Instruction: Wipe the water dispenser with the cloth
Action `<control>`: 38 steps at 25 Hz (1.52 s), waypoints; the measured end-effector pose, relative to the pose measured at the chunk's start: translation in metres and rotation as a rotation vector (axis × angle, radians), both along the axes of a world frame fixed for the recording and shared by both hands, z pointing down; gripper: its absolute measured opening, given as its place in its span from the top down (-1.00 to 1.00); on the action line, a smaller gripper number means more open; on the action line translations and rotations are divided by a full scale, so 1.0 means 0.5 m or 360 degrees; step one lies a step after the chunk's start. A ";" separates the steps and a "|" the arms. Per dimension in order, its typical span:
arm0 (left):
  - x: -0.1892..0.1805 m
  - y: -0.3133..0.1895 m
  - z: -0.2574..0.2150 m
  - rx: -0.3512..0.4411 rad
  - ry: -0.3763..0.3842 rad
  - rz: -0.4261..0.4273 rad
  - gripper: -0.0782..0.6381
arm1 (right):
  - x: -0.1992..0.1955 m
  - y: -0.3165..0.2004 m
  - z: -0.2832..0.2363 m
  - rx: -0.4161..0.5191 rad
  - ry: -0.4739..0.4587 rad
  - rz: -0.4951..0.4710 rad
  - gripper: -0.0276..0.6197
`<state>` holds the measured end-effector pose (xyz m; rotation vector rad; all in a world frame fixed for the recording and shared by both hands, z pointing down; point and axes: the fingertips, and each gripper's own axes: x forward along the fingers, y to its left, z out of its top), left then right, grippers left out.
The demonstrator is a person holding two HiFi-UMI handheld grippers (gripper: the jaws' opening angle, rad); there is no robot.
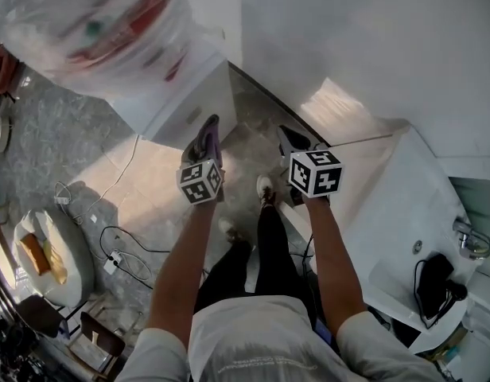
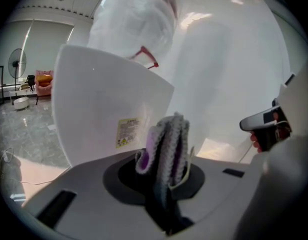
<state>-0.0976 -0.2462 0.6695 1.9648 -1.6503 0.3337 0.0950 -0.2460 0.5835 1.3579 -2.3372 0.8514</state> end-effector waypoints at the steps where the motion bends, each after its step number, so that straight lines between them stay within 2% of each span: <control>1: 0.017 -0.012 0.014 -0.0024 -0.0015 0.0012 0.60 | 0.013 -0.007 0.014 -0.0025 -0.0004 0.0018 0.88; 4: 0.062 -0.049 0.064 -0.0123 -0.0030 0.0045 0.60 | 0.047 -0.037 0.059 -0.0100 -0.0043 0.0080 0.88; 7: 0.096 -0.084 0.121 -0.0240 0.0012 0.0070 0.60 | 0.069 -0.064 0.102 -0.0161 -0.0108 0.0141 0.88; 12: 0.115 -0.137 0.234 -0.0437 0.0182 -0.0087 0.60 | 0.083 -0.102 0.200 -0.0269 -0.0072 0.0089 0.88; 21: 0.143 -0.255 0.394 -0.0552 0.0083 -0.0095 0.60 | 0.101 -0.168 0.329 -0.0401 -0.0129 0.0081 0.88; 27: 0.090 -0.268 0.453 -0.0604 0.0202 -0.0368 0.60 | 0.113 -0.187 0.391 -0.0446 -0.0097 0.0055 0.88; 33: 0.008 -0.165 0.488 -0.0720 0.0299 -0.0716 0.60 | 0.106 -0.185 0.388 -0.0431 -0.0058 0.0027 0.88; 38: -0.103 -0.043 0.492 -0.0799 0.0163 -0.0874 0.60 | 0.059 -0.148 0.374 -0.0411 -0.0043 -0.0014 0.88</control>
